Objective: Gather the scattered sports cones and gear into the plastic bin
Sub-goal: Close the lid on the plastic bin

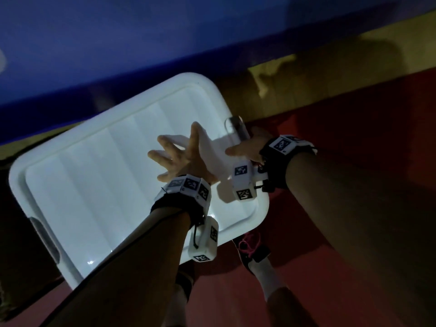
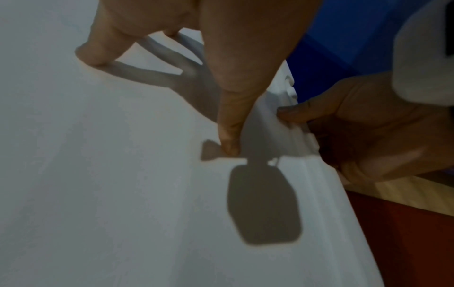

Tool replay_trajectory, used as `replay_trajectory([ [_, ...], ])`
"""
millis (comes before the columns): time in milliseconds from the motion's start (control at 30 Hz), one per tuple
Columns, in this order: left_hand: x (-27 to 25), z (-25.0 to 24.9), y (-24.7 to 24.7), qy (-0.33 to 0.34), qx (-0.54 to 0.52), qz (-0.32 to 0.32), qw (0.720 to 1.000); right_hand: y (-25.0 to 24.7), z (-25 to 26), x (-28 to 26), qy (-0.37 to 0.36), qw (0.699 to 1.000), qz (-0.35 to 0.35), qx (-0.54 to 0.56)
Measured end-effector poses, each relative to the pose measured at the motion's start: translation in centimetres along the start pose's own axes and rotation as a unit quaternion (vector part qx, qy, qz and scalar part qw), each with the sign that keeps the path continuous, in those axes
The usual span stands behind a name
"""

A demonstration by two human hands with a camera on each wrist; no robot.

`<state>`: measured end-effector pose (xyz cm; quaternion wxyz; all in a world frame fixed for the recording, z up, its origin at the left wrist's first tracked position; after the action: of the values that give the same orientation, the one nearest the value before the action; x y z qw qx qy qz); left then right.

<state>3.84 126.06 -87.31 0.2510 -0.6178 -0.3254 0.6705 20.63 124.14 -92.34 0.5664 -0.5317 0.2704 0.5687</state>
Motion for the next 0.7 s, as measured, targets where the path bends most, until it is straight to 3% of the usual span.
replay_trajectory([
  [233, 0.3, 0.1, -0.5, 0.001, 0.016, 0.036, 0.999, 0.7, 2.4, -2.5, -0.096, 0.989, -0.048, -0.105],
  [400, 0.9, 0.6, 0.1, 0.001, 0.008, 0.038, 0.999, 1.4, 2.2, -3.1, -0.102, 0.979, -0.097, -0.15],
  [533, 1.6, 0.9, 0.9, 0.008, 0.014, 0.004, 1.0, 1.9, 2.4, -3.9, -0.1, 0.969, -0.136, -0.178],
  [700, 1.0, 2.6, 0.5, 0.051, 0.025, 0.001, 0.998, 2.4, 2.9, -4.0, -0.079, 0.972, -0.122, -0.186],
])
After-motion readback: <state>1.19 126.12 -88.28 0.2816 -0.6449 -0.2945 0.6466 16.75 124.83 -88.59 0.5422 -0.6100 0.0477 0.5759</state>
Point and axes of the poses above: each hand's wrist, its own x-axis towards the middle knuckle, its own y-axis out of the palm, z = x × y, the point moved 5 cm from there along x, towards the middle knuckle, and after that the axes turned 5 degrees about x, right-handed, at the moved point
